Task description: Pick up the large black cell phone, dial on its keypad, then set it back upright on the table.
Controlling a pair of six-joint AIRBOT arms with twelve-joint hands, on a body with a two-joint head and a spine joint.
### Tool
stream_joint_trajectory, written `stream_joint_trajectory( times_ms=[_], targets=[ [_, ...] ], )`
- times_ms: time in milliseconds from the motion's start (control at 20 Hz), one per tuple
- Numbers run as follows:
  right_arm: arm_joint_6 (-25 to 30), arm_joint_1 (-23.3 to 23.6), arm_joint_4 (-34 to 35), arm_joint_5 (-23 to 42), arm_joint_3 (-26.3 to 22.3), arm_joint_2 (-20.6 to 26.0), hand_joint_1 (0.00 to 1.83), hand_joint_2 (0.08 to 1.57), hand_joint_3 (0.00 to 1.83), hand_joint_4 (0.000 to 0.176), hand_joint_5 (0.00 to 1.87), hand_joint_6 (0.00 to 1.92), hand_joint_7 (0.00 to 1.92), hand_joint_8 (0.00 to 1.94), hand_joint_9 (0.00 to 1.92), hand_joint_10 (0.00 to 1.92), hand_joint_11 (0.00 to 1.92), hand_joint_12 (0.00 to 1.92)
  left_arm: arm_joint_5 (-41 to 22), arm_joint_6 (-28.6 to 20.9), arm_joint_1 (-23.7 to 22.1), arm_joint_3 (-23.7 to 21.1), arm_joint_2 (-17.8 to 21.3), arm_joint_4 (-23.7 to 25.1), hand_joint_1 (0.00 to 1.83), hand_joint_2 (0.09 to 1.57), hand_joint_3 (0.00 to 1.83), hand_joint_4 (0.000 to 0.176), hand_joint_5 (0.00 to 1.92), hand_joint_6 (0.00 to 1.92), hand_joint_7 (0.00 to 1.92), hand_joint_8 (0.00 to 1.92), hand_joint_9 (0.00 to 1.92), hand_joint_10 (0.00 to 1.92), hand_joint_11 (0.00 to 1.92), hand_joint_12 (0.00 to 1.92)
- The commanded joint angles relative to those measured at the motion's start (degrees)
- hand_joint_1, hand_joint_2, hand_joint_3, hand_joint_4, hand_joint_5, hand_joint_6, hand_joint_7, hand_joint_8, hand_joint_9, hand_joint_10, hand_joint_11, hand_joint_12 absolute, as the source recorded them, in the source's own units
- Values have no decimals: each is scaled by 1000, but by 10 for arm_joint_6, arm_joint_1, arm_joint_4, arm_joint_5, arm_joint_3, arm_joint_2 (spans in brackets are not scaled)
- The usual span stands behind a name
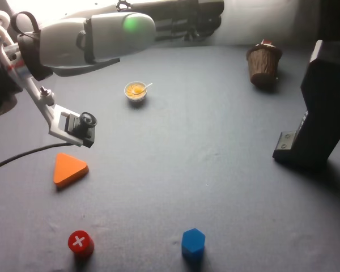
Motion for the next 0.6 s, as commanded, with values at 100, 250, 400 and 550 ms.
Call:
stream_joint_trajectory(
  times_ms=[100,250,400,550],
  targets=[
    [2,-43,12,87,-40,45,0,847,1,41,0,0,0,0,0,0,0,0,-45,-5,-27,-1,-2,-51,0,1182,4,15,133,4,181,0,146,0,0,299],
    [2,-102,89,107,-98,99,0,870,11,44,0,0,0,0,0,0,21,9,-45,-5,-25,6,-4,-50,0,1174,0,12,133,0,185,0,140,7,0,268],
    [2,-138,150,107,-149,139,0,887,15,44,0,0,0,0,0,0,42,21,-45,-6,-25,6,-2,-51,0,1173,0,8,170,2,224,3,174,6,0,328],
    [2,-183,244,107,-197,167,0,889,12,46,0,0,0,0,0,0,57,30,-45,-6,-26,4,-2,-51,0,1183,2,6,169,1,212,0,177,3,0,373]
  ],
)
